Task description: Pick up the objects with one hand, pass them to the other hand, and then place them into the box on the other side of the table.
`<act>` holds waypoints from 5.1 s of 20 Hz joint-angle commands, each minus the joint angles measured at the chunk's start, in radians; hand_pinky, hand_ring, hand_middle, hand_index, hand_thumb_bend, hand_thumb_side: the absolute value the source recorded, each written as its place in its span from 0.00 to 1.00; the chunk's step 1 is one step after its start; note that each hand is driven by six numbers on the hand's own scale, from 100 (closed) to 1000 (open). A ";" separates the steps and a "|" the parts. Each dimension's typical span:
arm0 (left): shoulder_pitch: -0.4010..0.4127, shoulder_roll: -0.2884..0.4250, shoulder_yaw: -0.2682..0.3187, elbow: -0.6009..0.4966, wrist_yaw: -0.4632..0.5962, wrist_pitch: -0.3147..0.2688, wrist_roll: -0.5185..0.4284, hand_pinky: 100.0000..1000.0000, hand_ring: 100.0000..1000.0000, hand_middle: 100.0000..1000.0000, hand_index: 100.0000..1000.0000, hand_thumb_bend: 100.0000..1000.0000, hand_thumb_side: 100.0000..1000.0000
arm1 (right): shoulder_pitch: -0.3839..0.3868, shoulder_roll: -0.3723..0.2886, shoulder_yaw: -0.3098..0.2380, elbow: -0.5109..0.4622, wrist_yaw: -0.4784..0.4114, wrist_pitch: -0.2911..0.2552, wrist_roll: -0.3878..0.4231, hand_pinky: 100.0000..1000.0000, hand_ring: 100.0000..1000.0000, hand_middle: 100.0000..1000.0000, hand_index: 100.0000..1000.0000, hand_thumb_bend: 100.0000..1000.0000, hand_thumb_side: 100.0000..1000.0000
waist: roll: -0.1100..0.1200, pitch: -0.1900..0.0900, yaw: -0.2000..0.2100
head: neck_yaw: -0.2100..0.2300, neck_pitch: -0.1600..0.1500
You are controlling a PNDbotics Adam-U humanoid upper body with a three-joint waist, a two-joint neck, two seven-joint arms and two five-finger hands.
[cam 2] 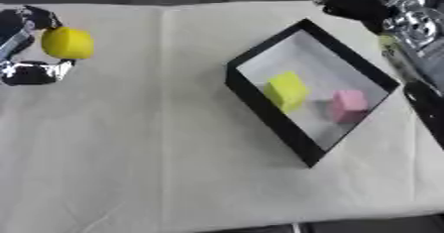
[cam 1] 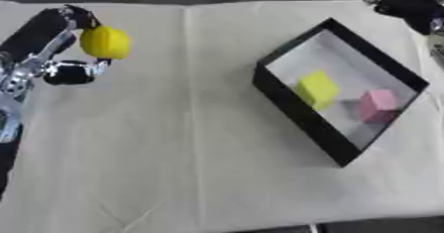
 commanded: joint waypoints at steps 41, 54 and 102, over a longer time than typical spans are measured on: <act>0.159 -0.229 -0.014 -0.187 -0.326 -0.094 0.534 0.72 0.50 0.41 0.49 0.00 0.00 | -0.482 0.224 0.483 0.176 0.426 0.206 0.445 1.00 1.00 0.88 1.00 0.21 0.33 | -0.037 -0.030 0.038 | -0.086 0.042; 0.151 -0.266 -0.046 -0.198 -0.337 -0.110 0.610 0.72 0.50 0.41 0.49 0.00 0.00 | -0.533 0.283 0.522 0.280 0.471 0.227 0.424 1.00 1.00 0.89 1.00 0.17 0.41 | -0.042 -0.011 0.047 | -0.110 0.026; 0.156 -0.299 -0.039 -0.184 -0.358 -0.140 0.633 0.72 0.48 0.38 0.46 0.00 0.00 | -0.507 0.263 0.504 0.203 0.147 0.339 0.592 1.00 1.00 0.70 1.00 0.40 0.13 | -0.052 0.008 0.051 | -0.126 0.033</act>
